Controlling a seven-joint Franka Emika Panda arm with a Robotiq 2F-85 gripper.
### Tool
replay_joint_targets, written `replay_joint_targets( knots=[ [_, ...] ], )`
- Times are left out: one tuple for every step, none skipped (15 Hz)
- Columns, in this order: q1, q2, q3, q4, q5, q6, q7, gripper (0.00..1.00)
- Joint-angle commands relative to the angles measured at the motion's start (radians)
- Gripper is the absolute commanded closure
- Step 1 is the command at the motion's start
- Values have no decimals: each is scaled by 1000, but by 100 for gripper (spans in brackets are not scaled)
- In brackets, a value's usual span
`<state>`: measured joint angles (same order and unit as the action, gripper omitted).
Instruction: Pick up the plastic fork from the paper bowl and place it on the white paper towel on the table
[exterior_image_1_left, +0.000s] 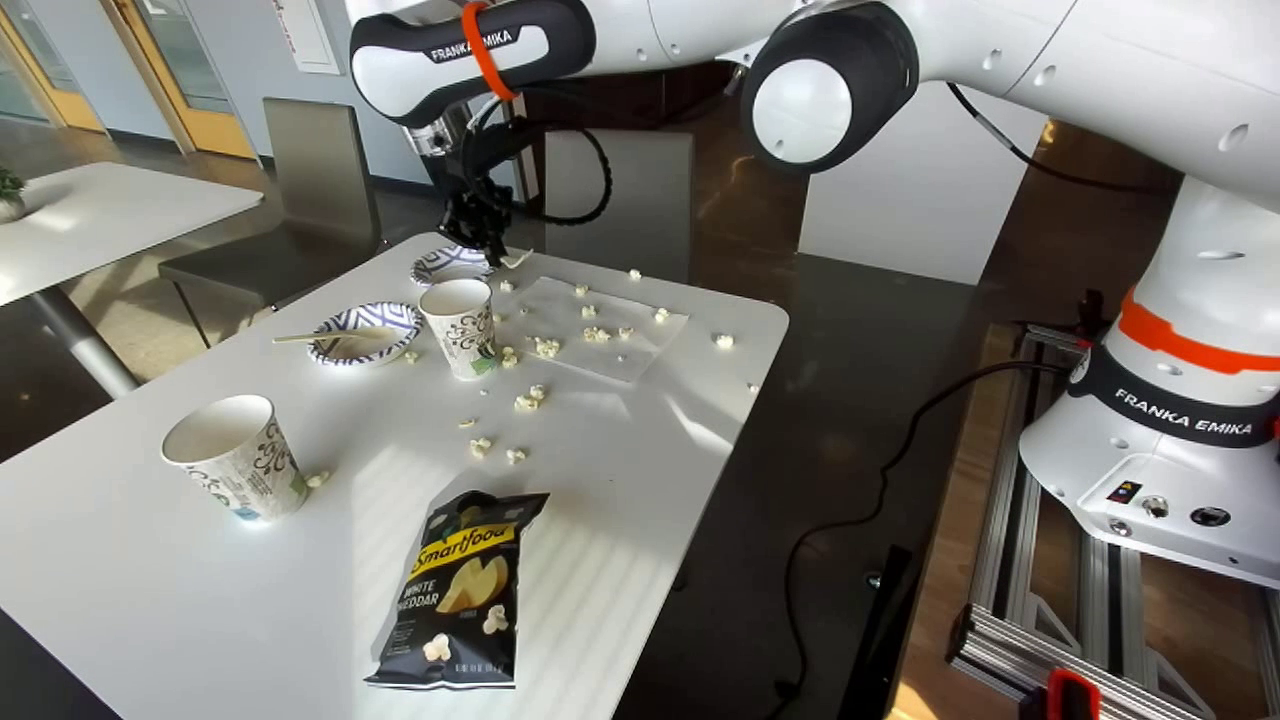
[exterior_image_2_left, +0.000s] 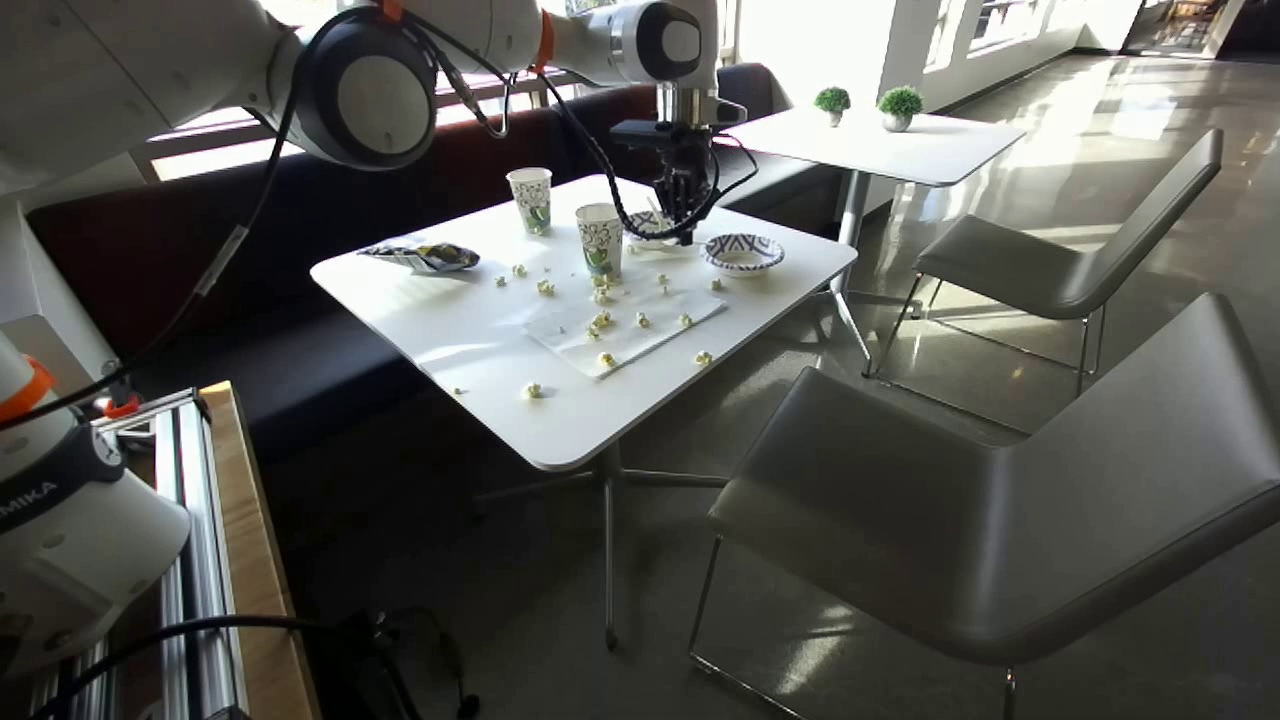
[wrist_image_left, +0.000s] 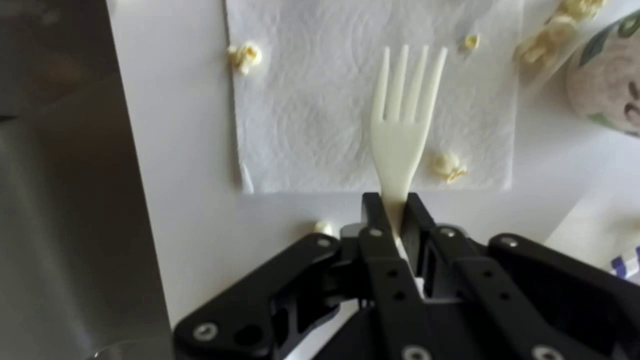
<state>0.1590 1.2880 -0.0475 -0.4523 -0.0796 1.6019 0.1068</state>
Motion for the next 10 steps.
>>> replay_joint_targets(
  knots=[
    [-26, 0, 36, -10, 46, -180, 10, 97],
    [-24, 9, 21, 2, 36, -245, 41, 97],
    [-26, 13, 3, 3, 20, -292, 68, 97],
    [-30, 19, -11, 7, 10, -332, 97, 97],
    [-23, 28, 6, 41, 14, -292, 49, 87],
    [-29, 31, 0, 41, 13, -321, 65, 87],
    [-34, 33, -3, 41, 12, -330, 70, 87],
    [-37, 34, -5, 41, 12, -331, 73, 87],
    [-38, 34, -5, 41, 12, -331, 76, 87],
    [-37, 35, -5, 41, 13, -331, 77, 87]
  ],
)
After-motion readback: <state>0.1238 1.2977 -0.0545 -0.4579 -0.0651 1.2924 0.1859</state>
